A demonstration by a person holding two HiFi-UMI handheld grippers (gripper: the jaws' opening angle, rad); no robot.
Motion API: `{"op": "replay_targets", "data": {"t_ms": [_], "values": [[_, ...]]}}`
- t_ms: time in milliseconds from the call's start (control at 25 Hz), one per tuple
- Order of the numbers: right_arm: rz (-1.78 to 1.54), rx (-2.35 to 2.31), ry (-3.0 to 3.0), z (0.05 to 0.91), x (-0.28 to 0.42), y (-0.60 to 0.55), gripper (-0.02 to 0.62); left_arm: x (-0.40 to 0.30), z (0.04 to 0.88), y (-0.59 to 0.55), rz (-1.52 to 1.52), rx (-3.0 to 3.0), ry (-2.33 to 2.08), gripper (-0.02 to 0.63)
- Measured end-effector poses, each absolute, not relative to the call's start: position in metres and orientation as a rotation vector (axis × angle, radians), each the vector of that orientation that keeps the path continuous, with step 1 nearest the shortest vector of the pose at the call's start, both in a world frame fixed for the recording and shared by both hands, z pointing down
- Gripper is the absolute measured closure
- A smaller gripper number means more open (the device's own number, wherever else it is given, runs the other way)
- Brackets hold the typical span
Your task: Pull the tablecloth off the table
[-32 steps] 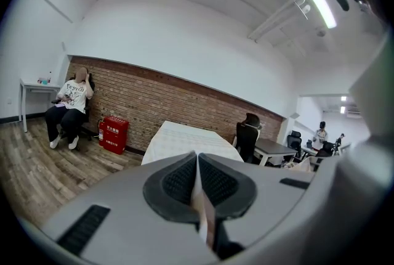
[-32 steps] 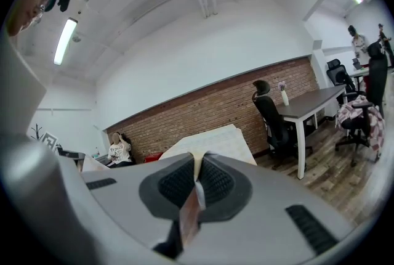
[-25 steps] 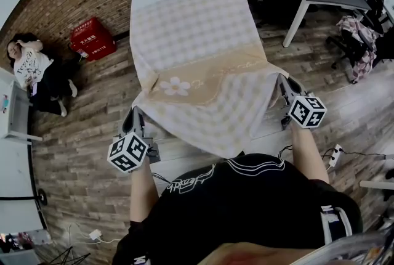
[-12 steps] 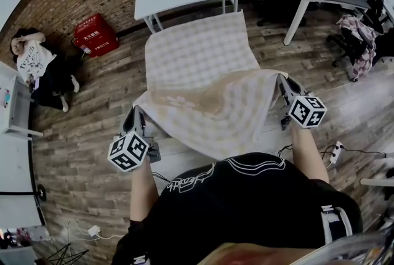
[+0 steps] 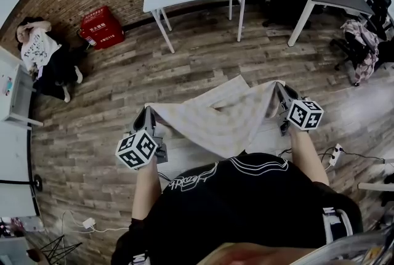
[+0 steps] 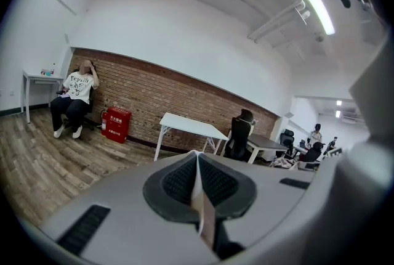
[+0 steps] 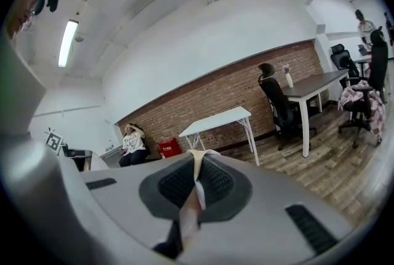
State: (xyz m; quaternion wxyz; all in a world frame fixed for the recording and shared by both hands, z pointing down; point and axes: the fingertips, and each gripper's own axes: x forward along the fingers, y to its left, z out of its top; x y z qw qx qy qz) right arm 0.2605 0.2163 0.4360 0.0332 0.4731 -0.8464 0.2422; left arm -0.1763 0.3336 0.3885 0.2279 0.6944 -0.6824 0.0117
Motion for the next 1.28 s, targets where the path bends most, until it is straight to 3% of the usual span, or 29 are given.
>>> {"op": "replay_targets", "data": {"t_ms": [1280], "values": [[0.687,1.378,-2.62,0.437,0.233,0.238,0.598,-0.166,0.4,0.37,0.025,1.916,-1.842,0.6]]}}
